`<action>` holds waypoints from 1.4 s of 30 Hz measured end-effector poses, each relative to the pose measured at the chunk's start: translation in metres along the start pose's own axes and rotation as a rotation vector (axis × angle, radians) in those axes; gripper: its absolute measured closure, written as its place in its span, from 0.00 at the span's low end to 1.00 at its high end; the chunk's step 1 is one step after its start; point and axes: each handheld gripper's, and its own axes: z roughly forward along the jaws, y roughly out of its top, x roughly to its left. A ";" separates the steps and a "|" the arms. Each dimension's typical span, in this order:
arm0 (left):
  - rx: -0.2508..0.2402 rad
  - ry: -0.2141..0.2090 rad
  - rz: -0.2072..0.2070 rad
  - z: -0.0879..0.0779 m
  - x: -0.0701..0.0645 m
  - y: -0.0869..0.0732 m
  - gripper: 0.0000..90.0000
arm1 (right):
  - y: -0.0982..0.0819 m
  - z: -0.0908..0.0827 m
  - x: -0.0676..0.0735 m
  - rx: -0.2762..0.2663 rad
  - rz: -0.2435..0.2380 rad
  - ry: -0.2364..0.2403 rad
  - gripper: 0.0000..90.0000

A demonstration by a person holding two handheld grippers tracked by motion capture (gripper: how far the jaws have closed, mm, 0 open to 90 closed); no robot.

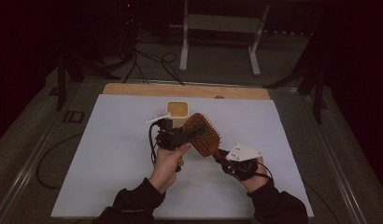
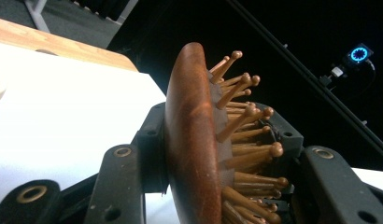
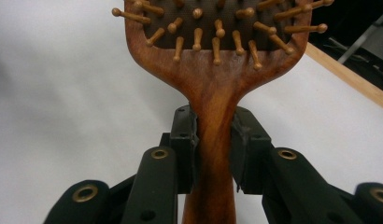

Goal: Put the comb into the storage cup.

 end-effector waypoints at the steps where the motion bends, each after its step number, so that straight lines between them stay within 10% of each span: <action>1: 0.000 -0.002 0.004 0.000 -0.001 0.000 0.60 | 0.000 0.000 0.000 0.001 0.001 0.004 0.81; 11: 0.023 -0.015 0.070 0.001 -0.011 0.010 0.61 | 0.001 -0.003 -0.003 -0.033 0.033 0.016 0.79; 25: 0.014 0.023 0.163 -0.009 -0.024 0.033 0.61 | -0.009 0.010 -0.009 0.008 0.119 0.064 0.14; 42: -0.040 0.137 0.243 -0.041 -0.027 0.090 0.61 | -0.018 0.001 -0.018 -0.039 0.150 0.029 0.11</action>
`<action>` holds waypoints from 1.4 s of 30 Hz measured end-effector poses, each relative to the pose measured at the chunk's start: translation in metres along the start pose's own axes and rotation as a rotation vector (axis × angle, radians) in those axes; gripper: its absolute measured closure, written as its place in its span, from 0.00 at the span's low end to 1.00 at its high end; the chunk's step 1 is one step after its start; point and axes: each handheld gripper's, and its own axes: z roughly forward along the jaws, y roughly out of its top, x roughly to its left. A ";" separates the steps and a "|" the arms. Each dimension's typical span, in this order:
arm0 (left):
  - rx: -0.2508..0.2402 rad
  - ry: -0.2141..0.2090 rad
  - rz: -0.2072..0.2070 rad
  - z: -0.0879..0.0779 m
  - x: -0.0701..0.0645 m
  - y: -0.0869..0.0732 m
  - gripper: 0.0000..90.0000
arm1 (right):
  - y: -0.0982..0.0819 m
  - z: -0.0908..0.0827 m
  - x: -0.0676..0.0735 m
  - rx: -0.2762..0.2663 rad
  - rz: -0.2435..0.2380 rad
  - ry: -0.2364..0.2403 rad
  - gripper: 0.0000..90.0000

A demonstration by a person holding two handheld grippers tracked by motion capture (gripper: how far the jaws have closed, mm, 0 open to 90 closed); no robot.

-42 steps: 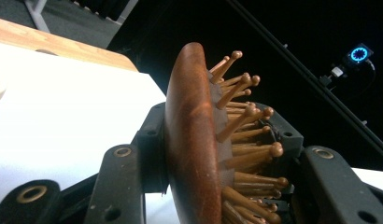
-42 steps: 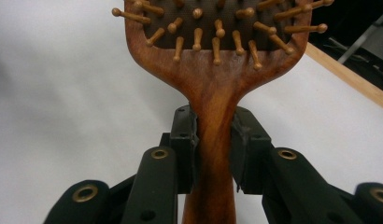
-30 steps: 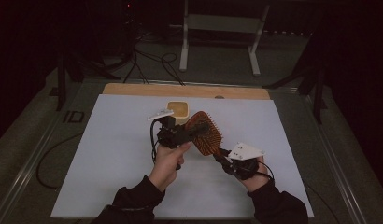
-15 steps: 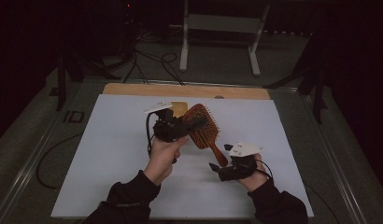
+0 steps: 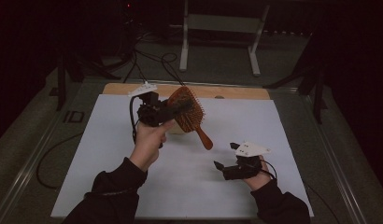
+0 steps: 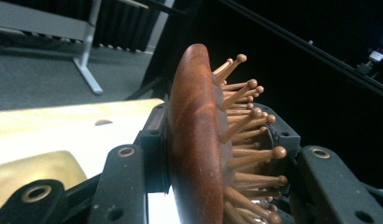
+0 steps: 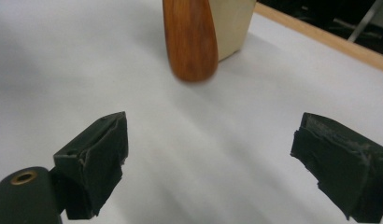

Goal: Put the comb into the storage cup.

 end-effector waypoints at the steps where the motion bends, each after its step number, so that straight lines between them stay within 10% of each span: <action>1: -0.005 0.006 0.008 -0.002 0.001 0.004 0.61 | 0.000 -0.001 0.000 -0.006 0.001 -0.006 0.11; 25: -0.066 0.199 0.035 -0.016 0.041 0.066 0.61 | 0.000 -0.002 0.001 -0.030 -0.070 0.012 0.11; 42: -0.050 0.293 0.013 0.009 0.073 0.061 0.61 | -0.001 -0.001 0.001 -0.024 -0.095 0.021 0.11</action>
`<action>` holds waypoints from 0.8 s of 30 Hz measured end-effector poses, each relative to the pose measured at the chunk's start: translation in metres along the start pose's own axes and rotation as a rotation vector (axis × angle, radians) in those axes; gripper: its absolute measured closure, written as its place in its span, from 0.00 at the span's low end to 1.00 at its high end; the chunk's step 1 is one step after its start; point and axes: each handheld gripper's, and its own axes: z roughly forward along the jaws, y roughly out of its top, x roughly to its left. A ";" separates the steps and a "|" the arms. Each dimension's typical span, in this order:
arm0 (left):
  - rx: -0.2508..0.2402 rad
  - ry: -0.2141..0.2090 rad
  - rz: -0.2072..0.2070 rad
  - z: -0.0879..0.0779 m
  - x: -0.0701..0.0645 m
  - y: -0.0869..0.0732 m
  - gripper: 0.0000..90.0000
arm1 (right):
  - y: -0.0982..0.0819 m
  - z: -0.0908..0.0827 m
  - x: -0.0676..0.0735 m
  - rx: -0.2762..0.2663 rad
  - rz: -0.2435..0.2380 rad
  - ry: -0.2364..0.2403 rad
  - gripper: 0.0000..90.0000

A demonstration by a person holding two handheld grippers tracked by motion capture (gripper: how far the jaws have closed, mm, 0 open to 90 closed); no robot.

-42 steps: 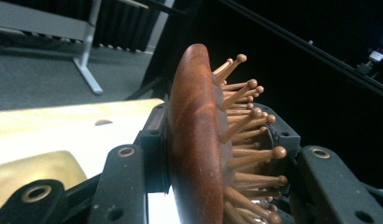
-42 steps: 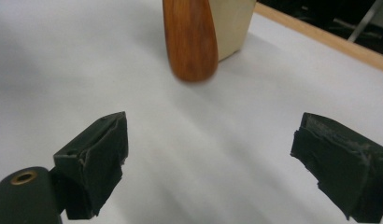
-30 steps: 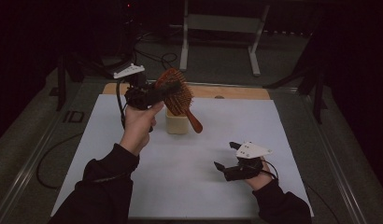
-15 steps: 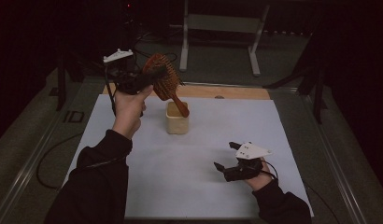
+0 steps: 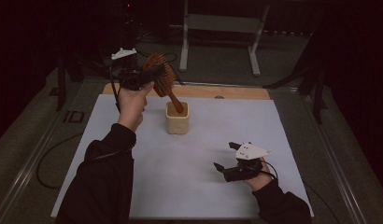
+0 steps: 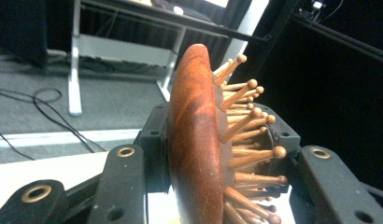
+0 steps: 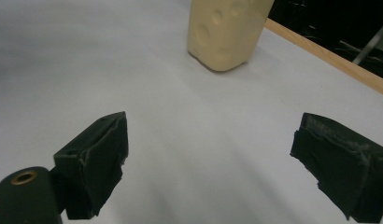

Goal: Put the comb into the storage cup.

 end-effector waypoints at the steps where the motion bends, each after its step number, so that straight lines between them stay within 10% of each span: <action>1: 0.002 0.005 0.003 0.002 0.001 -0.001 0.61 | 0.000 0.000 0.000 0.000 -0.001 -0.002 0.11; 24: 0.075 0.029 -0.033 0.037 0.020 -0.036 0.61 | -0.001 0.001 0.000 0.000 -0.003 -0.003 0.11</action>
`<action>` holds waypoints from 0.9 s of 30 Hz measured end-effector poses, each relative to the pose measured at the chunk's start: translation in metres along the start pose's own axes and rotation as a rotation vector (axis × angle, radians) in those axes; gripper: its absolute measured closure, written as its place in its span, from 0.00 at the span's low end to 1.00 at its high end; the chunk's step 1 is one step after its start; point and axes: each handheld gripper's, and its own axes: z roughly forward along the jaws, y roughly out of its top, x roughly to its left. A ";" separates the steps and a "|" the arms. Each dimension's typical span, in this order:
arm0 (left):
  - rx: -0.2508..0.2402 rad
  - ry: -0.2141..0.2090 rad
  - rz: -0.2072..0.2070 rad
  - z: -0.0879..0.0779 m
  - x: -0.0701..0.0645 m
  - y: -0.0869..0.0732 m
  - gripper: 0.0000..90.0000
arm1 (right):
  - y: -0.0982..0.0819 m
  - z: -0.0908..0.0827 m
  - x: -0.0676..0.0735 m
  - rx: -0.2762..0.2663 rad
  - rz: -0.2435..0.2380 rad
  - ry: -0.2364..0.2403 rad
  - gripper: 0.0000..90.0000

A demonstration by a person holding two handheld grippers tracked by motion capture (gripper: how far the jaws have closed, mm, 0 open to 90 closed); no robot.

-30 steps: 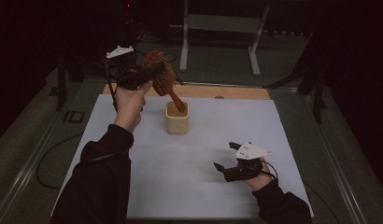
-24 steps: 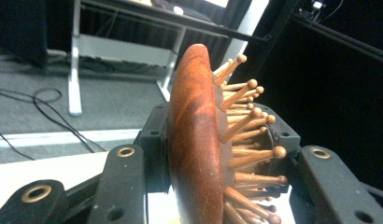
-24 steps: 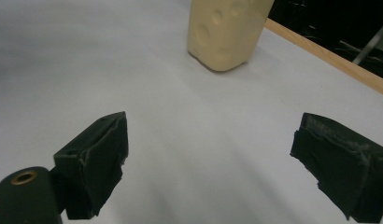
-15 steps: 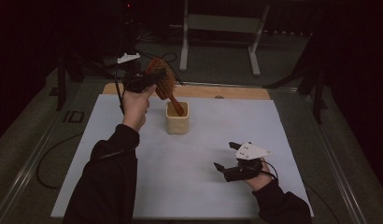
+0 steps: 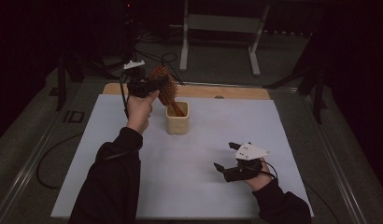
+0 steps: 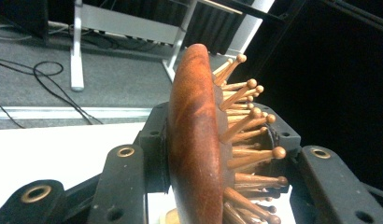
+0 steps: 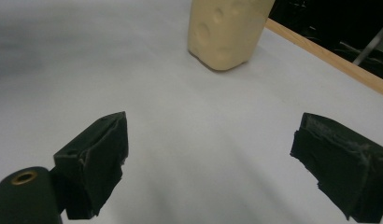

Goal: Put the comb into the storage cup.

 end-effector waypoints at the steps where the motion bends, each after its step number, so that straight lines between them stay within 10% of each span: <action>1: 0.005 -0.002 0.000 0.001 0.000 -0.001 0.61 | 0.000 0.000 0.000 0.002 -0.001 0.000 0.11; 27: 0.055 -0.015 -0.007 0.022 0.007 -0.020 0.60 | -0.001 0.000 -0.001 0.000 0.001 0.002 0.11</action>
